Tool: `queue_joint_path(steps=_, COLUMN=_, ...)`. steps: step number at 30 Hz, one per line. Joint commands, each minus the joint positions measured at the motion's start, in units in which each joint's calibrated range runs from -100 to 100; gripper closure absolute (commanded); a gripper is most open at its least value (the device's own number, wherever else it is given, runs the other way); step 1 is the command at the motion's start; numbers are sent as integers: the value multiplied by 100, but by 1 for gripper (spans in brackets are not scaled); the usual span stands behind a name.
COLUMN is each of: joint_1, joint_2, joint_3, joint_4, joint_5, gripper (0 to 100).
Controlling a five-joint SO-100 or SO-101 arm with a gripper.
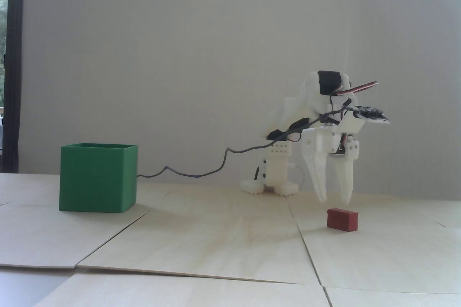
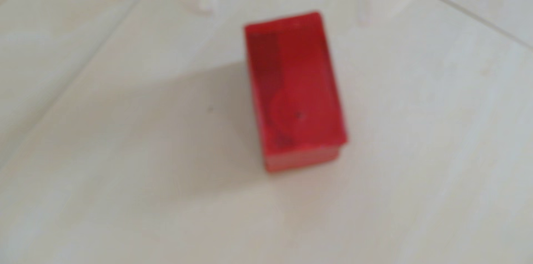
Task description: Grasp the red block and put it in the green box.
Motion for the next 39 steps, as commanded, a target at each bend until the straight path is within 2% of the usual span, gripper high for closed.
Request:
queue_joint_path(steps=1, joint_1=-182, joint_2=-774, joint_3=-478, joint_4=55, joint_5=-28, gripper=83)
queue_joint_path(steps=19, joint_1=-295, joint_2=-411, joint_3=-478, joint_4=-299, joint_5=-169, gripper=83)
queue_joint_path(steps=39, joint_1=-367, joint_2=134, joint_3=-478, joint_4=-79, joint_5=-169, gripper=83)
